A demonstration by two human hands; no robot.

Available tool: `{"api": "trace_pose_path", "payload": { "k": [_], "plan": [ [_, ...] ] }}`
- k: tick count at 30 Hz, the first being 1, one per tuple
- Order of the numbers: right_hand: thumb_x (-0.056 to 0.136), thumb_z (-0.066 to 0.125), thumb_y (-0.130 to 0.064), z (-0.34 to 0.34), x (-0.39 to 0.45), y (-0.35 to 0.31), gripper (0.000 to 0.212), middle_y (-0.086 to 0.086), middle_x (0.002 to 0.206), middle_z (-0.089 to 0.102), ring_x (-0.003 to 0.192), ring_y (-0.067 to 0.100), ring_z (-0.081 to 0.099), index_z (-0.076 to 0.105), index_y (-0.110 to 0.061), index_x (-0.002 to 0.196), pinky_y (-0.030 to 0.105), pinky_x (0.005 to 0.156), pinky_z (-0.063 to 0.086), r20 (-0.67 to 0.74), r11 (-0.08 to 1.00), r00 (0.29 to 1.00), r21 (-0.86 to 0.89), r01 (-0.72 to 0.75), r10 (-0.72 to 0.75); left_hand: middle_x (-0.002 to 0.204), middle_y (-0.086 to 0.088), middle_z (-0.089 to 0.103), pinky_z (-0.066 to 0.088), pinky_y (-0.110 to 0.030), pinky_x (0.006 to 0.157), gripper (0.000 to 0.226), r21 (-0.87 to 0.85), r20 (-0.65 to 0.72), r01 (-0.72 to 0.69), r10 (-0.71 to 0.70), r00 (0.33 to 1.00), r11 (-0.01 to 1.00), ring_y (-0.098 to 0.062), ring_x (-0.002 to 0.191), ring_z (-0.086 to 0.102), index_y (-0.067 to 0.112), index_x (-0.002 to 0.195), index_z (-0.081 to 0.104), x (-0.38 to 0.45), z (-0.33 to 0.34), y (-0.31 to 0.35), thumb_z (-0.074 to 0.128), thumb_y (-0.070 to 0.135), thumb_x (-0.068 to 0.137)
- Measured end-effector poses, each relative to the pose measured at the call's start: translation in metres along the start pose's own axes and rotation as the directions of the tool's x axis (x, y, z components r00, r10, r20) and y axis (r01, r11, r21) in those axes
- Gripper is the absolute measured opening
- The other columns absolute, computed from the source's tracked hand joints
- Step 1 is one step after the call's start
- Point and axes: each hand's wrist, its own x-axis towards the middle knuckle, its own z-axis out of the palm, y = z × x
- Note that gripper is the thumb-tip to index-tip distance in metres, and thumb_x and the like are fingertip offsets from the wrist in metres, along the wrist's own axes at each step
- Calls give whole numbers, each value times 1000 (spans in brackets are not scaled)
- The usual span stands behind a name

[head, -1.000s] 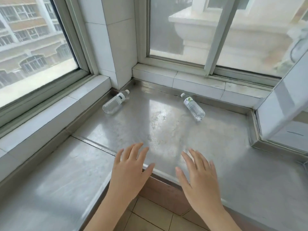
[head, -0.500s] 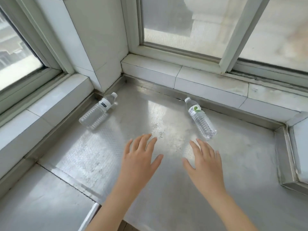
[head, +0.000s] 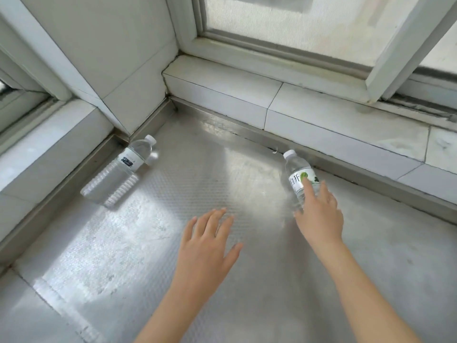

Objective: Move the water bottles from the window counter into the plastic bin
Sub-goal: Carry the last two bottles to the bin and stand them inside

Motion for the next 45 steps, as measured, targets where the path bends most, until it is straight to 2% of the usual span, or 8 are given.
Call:
{"api": "trace_pose_path", "payload": {
  "k": [5,16,25,31,35,37,40,45],
  "plan": [
    [83,59,-14,-3,22,0,74,14,129,44,100,37,53,24,-31,146,36,65,40,-13,996,1000,85,-2,3,129,-1,65,44,-44,100,51,18,4,11,-11,1000,1000,-23,118,62,17,119,68,10,8,-10,46,51,88],
    [69,74,-18,-17,-35,-32,82,-1,108,64,81,25,57,37,-46,137,35,71,45,157,855,988,512,-86,6,129,0,63,49,-43,98,50,46,18,114,-115,993,992,-20,121,55,17,123,65,15,-22,-60,50,49,87],
    [64,80,-22,-2,-79,-136,85,-15,115,60,92,17,63,40,-47,134,34,73,49,136,765,982,644,14,-133,124,-12,66,54,-47,85,73,194,78,220,-239,968,956,-34,111,65,7,130,61,45,-19,-187,87,30,66],
    [64,79,-24,16,-80,-191,84,-19,117,61,89,13,64,38,-50,133,36,75,52,122,778,984,628,24,-129,124,-19,65,53,-41,59,83,295,157,226,-280,947,928,-39,86,68,14,130,63,84,18,-263,89,19,52],
    [64,79,-23,23,-74,-214,84,-19,113,62,87,12,64,38,-50,132,36,75,52,128,801,985,598,16,-115,88,-14,67,27,-23,41,93,187,82,266,-285,955,946,-27,47,54,25,131,64,101,29,-278,91,17,42],
    [64,79,-22,24,-73,-221,82,-19,108,63,83,11,64,40,-50,131,35,72,51,121,812,987,583,16,-106,88,-13,64,28,-25,44,91,118,105,316,-329,939,941,-29,53,57,26,137,58,104,19,-279,88,19,52],
    [65,79,-23,24,-73,-228,81,-20,106,63,82,10,64,41,-49,131,33,69,50,108,817,989,576,18,-99,113,-9,60,39,-32,59,79,29,188,377,-375,908,926,-33,87,63,33,151,32,105,10,-286,66,21,81],
    [65,79,-17,19,-80,-230,80,-21,104,63,80,3,63,44,-48,130,25,64,45,92,790,991,612,18,-94,116,1,63,45,-31,69,77,-210,248,500,-449,858,840,-28,97,63,42,145,33,84,-10,-281,66,24,78]
  ]
}}
